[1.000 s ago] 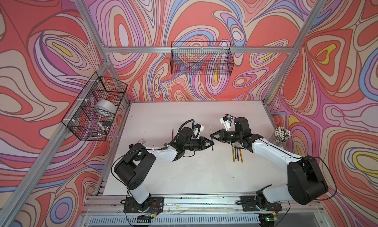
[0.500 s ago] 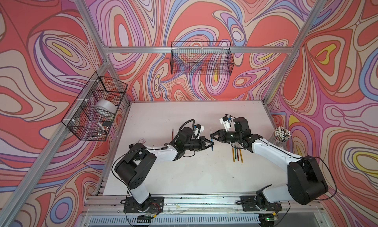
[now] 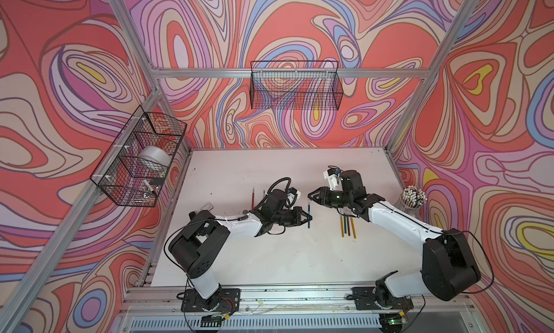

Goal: Remove protective caps from carving knives
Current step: Remove the protective sleeve from the carving knife.

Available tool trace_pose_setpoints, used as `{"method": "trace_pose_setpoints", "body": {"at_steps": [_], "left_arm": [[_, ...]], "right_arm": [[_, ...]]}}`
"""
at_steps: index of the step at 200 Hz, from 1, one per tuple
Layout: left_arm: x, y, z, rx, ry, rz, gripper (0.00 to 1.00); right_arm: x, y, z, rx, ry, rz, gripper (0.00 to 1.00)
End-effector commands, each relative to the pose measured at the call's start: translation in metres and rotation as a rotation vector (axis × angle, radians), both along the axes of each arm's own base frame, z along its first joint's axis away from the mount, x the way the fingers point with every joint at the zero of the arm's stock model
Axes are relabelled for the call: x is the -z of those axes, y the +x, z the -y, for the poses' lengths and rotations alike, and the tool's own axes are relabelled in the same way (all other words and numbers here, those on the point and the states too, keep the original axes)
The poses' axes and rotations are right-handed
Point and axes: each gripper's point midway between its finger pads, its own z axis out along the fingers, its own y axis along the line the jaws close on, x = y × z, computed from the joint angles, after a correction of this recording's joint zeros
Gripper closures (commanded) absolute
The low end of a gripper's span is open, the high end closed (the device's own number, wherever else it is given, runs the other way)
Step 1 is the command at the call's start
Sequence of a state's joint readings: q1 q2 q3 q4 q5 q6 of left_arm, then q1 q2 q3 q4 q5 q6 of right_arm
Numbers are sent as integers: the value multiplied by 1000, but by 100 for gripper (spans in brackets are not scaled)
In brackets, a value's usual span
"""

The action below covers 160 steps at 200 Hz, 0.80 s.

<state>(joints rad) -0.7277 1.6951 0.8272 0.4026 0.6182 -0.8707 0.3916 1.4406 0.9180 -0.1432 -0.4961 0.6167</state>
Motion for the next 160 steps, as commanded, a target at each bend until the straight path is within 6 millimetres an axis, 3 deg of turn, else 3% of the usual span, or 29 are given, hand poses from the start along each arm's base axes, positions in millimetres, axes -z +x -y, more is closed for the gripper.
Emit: {"method": "trace_pose_setpoints", "body": {"at_steps": [1,60,124,160], "left_arm": [[-14,3,2,4,8,54,100],[-11,0,-2,1,49,65,100],[-10,-2,1,13,54,71,100],[-9,-3,-1,12,64,75,100]], "right_arm": [[7,8,-3,22,-46,-6,65],[27,13,4,87,-158,-42,70],[32,11,-12,39,-103,-60,80],[36,11,-16,24,-89,-77,80]]}}
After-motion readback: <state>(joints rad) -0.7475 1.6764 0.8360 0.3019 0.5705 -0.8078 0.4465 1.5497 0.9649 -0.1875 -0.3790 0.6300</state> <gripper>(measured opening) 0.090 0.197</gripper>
